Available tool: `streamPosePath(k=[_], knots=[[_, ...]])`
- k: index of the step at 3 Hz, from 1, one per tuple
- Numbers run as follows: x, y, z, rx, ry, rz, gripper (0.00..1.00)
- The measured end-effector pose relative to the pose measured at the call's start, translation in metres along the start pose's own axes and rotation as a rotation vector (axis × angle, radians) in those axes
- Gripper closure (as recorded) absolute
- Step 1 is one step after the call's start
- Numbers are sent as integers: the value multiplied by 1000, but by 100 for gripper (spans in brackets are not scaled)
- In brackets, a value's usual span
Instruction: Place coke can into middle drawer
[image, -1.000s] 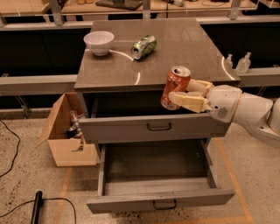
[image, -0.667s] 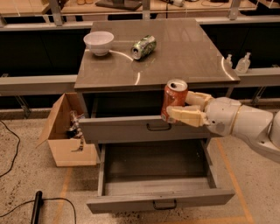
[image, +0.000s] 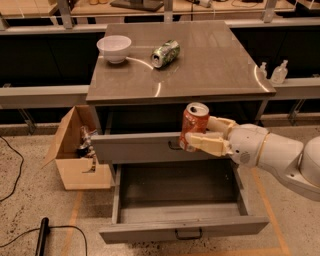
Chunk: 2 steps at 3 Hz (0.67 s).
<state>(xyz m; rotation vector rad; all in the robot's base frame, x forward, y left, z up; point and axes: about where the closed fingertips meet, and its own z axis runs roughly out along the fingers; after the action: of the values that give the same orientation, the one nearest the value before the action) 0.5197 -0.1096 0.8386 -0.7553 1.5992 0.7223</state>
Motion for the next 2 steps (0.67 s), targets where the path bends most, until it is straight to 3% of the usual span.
streamPosePath(k=[1,2], knots=[[50,25,14,-15,9,21,100],[106,49,36,-32,27,6,100]])
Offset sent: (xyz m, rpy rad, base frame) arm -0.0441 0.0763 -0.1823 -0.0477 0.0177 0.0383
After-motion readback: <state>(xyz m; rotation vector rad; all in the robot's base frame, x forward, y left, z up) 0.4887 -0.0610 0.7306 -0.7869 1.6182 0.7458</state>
